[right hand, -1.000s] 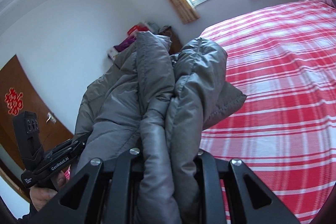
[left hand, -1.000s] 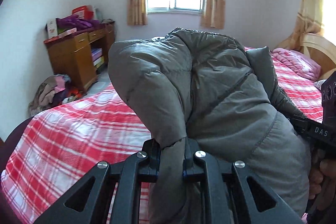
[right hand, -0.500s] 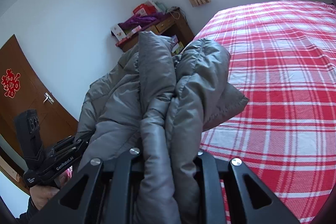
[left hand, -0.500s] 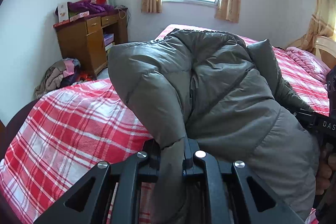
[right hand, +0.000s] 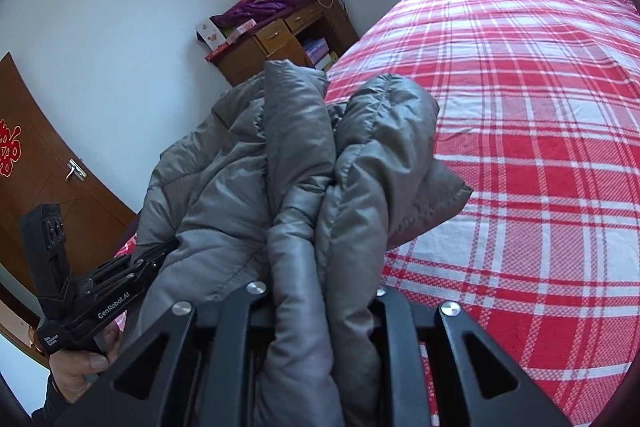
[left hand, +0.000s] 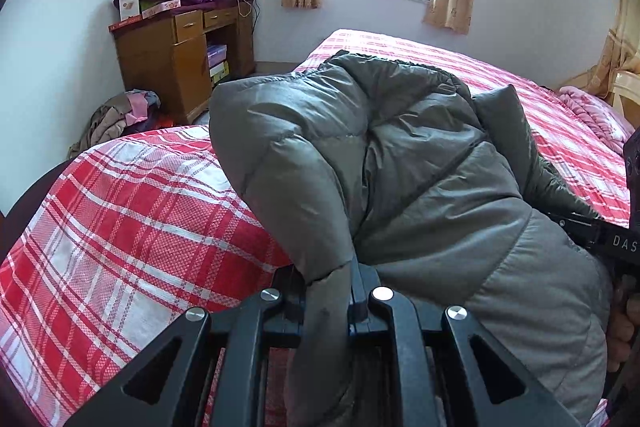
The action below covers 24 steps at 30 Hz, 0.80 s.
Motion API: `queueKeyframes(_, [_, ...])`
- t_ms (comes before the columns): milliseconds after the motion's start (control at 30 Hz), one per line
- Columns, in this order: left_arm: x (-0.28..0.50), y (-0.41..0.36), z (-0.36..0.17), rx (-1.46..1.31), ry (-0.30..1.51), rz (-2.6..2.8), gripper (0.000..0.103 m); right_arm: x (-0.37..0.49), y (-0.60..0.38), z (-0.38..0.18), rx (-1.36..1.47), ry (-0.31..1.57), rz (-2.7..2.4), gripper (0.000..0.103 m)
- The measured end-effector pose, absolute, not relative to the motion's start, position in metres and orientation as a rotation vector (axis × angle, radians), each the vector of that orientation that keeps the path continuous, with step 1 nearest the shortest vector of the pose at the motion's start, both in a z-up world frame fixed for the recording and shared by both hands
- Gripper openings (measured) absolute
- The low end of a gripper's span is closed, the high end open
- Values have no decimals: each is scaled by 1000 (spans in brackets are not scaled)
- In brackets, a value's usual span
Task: Fold large clothes
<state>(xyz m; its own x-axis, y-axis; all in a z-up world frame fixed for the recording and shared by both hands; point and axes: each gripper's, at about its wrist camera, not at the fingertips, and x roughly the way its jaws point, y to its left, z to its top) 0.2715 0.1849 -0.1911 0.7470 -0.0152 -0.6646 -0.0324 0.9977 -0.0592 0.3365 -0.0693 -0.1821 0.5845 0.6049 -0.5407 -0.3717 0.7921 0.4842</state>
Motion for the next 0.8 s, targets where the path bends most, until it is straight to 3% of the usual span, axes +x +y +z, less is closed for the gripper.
queueKeyframes(267, [271,186,-202,-82,739,50,31,344,-60,-189,337,774,580,20])
queueKeyframes(500, [271,195,-207,-102,737,109,60,346,-51,-190,311,781,561,21])
queueKeyframes(800, [272,202,-213,-115,727,175,79,341,-42,-190,222,760,505,23])
